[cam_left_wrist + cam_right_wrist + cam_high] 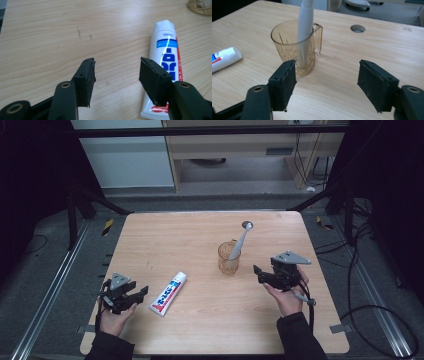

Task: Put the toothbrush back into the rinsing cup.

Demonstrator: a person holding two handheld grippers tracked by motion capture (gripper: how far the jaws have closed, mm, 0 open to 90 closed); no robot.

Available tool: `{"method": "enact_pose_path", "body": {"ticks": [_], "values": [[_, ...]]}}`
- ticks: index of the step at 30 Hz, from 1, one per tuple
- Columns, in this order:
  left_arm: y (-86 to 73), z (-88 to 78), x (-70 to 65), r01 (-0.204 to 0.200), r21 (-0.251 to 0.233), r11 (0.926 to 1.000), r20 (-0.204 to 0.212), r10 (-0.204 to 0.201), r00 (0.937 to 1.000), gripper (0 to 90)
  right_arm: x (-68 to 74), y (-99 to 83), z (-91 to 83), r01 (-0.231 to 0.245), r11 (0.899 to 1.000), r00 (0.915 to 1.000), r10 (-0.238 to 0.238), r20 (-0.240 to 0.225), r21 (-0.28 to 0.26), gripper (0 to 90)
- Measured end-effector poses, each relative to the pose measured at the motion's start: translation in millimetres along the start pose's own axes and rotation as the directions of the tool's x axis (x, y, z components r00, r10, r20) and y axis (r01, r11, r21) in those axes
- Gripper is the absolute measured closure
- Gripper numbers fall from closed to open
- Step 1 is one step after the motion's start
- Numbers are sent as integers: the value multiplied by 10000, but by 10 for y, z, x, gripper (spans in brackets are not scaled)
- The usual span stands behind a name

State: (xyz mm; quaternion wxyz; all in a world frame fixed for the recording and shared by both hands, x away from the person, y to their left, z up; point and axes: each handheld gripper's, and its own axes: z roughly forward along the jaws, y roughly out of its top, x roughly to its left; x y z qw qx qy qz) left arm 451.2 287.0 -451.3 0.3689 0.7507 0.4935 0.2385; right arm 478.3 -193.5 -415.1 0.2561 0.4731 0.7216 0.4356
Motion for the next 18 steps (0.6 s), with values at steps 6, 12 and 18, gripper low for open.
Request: {"method": "enact_pose_path", "body": {"ticks": [6, 12, 18], "values": [[131, 9, -90, -230, 13, 9997, 283, 229, 9993, 407, -88, -154, -72, 327, 9989, 9990, -336, 283, 325, 308], [249, 50, -169, -437, 103, 9990, 514, 431, 9977, 383, -180, -266, -151, 208, 9986, 9984, -233, 519, 486, 302], [365, 99, -261, -794, 263, 9965, 639, 776, 9949, 360, -236, -354, -243, 386, 9968, 9949, -450, 906, 707, 300]]}}
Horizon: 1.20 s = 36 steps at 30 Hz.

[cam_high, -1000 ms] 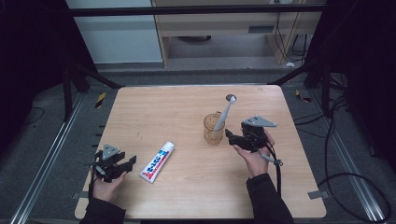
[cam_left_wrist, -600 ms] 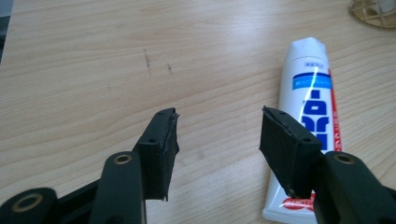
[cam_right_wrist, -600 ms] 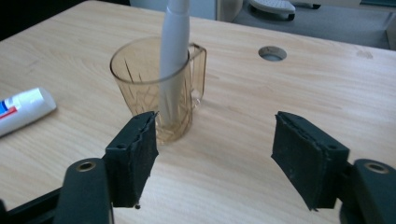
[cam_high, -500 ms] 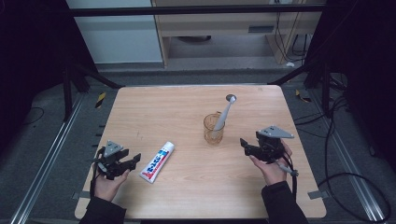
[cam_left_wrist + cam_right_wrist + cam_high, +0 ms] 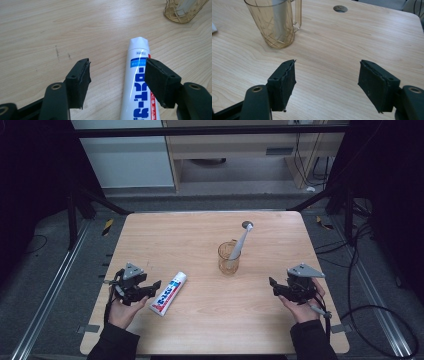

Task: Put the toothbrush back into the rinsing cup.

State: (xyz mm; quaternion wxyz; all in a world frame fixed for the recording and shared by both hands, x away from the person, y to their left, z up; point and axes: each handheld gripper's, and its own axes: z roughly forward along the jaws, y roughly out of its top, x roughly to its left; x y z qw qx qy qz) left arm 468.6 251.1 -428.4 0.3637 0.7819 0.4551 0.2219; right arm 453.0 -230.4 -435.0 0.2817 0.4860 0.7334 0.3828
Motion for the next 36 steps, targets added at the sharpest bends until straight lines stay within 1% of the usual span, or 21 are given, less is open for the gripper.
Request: {"method": "enact_pose_path", "body": {"ticks": [1, 2, 5, 8, 9, 10, 11, 12, 15, 16, 17, 19, 20, 23, 24, 25, 26, 29, 30, 32, 36], "values": [[0, 0, 0, 0, 0, 10000, 0, 0, 10000, 358, 0, 0, 0, 0, 10000, 10000, 0, 0, 0, 300], [28, 10, -24, -121, 70, 9999, 37, 121, 9999, 356, -16, -22, -14, 23, 10000, 10000, -23, 61, 65, 300], [49, 45, -57, -259, 301, 9992, 279, 250, 9993, 361, -30, -42, -24, 41, 9999, 10000, -42, 84, 121, 302], [-19, 101, -72, -547, 807, 9952, 384, 518, 9979, 410, -28, -59, -30, 96, 9997, 9999, -97, 79, 205, 309], [-54, 122, -68, -578, 982, 9935, 439, 537, 9976, 441, -30, -68, -27, 189, 9996, 9998, -192, 105, 230, 311], [-54, 122, -68, -578, 982, 9935, 439, 537, 9976, 466, -30, -68, -27, 189, 9996, 9998, -192, 105, 230, 311], [-119, 149, -50, -613, 1308, 9895, 469, 556, 9973, 492, -28, -88, -18, 223, 9992, 9997, -227, 120, 321, 315], [-147, 154, -37, -649, 1399, 9880, 436, 593, 9973, 527, -29, -97, -13, 236, 9991, 9996, -240, 114, 359, 317], [-217, 135, 13, -595, 1565, 9859, 210, 569, 9982, 608, -25, -122, -3, 221, 9987, 9997, -226, 110, 449, 323], [-217, 135, 13, -595, 1565, 9859, 210, 569, 9982, 643, -25, -122, -3, 221, 9987, 9997, -226, 110, 449, 323], [-253, 123, 48, -454, 1608, 9859, 126, 440, 9990, 674, -29, -141, -5, 235, 9985, 9996, -244, 167, 486, 326], [-268, 123, 64, -432, 1669, 9850, 93, 423, 9991, 732, -43, -164, -11, 245, 9983, 9995, -256, 192, 521, 329], [-294, 138, 75, -358, 1832, 9824, 24, 360, 9993, 761, -47, -176, -18, 153, 9984, 9997, -165, 197, 550, 331], [-322, 169, 63, -434, 2087, 9770, 15, 440, 9990, 827, -76, -211, -35, 64, 9983, 9996, -80, 269, 578, 333], [-322, 169, 63, -434, 2087, 9770, 15, 440, 9990, 846, -76, -211, -35, 64, 9983, 9996, -80, 269, 578, 333], [-334, 190, 47, -533, 2250, 9729, 1, 546, 9985, 863, -93, -225, -47, 1, 9984, 9996, -18, 293, 558, 335], [-339, 199, 43, -534, 2298, 9718, 36, 540, 9985, 878, -97, -229, -49, -28, 9985, 9995, 12, 303, 542, 335], [-347, 212, 38, -562, 2402, 9691, 87, 558, 9984, 892, -98, -235, -50, -51, 9984, 9995, 34, 305, 568, 336], [-356, 226, 39, -601, 2539, 9654, 104, 594, 9982, 893, -99, -238, -47, -34, 9983, 9995, 16, 303, 576, 337], [-367, 238, 45, -558, 2634, 9631, 145, 539, 9984, 893, -102, -243, -41, -29, 9981, 9995, 9, 322, 615, 336], [-379, 244, 50, -561, 2699, 9612, 215, 522, 9984, 895, -110, -253, -38, -61, 9979, 9994, 39, 344, 646, 337]]}}
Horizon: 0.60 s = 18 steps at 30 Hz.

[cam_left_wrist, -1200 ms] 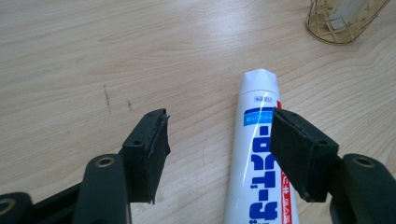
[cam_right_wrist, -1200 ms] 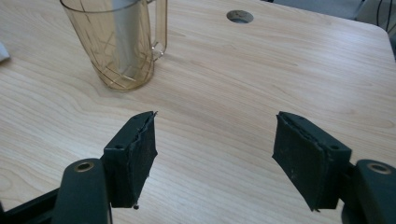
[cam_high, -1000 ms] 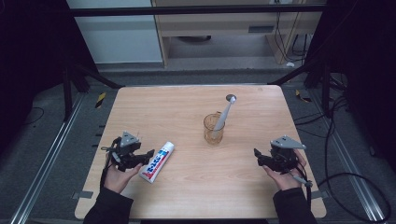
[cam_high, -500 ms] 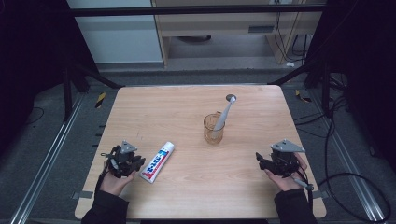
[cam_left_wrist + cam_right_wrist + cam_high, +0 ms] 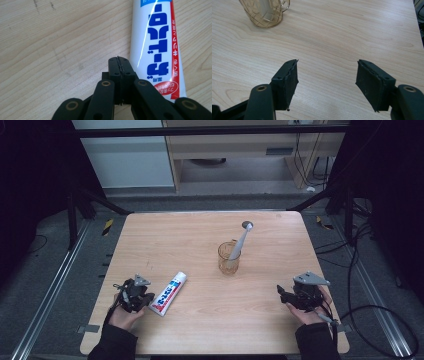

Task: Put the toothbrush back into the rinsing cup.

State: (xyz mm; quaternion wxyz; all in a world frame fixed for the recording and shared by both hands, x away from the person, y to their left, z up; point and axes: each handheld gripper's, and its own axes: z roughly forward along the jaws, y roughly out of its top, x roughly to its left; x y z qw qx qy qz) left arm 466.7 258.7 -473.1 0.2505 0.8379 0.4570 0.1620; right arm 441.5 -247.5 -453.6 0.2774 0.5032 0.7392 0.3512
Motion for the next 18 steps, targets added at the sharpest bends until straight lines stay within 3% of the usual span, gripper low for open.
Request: {"method": "enact_pose_path", "body": {"ticks": [10, 18], "values": [[-16, 8, -17, -129, 174, 9998, 244, 125, 9996, 896, -9, -12, 13, 45, 10000, 10000, -45, 35, 28, 337], [-25, 14, -178, -543, 208, 9983, 657, 528, 9964, 897, -15, -17, 10, -40, 10000, 10000, 40, 62, 58, 337]]}}
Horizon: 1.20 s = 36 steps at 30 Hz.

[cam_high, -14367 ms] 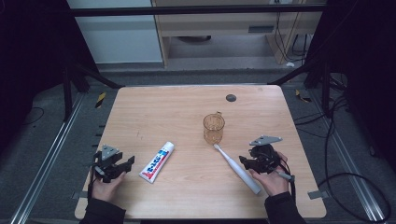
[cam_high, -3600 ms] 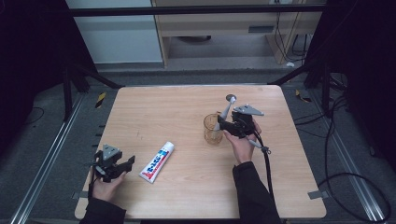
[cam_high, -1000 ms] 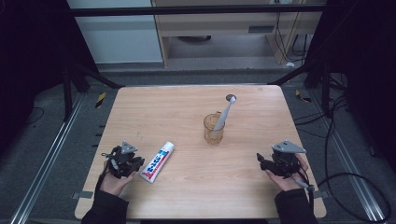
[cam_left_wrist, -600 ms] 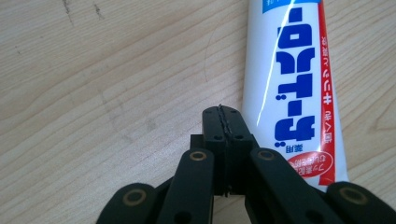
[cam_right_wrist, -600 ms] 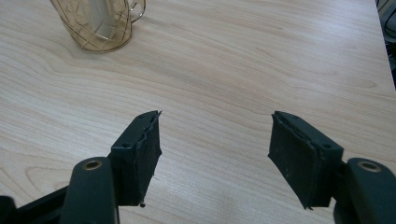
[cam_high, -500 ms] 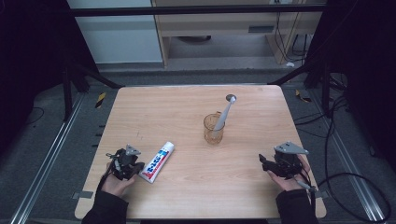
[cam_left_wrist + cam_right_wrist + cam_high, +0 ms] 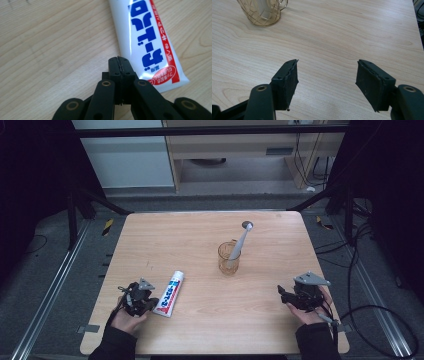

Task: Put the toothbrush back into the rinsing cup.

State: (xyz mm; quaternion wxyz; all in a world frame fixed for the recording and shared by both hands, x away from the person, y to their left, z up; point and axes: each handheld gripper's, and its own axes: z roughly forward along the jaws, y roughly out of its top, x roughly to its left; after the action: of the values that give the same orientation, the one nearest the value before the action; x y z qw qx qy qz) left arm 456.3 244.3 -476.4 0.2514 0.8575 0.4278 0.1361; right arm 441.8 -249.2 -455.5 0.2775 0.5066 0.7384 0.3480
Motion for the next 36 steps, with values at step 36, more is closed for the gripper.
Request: {"method": "enact_pose_path", "body": {"ticks": [36], "values": [[247, 176, -465, -927, -827, 9923, 925, 1003, 9907, 897, -40, -27, 46, -174, 9997, 9997, 172, -149, -150, 327]]}}
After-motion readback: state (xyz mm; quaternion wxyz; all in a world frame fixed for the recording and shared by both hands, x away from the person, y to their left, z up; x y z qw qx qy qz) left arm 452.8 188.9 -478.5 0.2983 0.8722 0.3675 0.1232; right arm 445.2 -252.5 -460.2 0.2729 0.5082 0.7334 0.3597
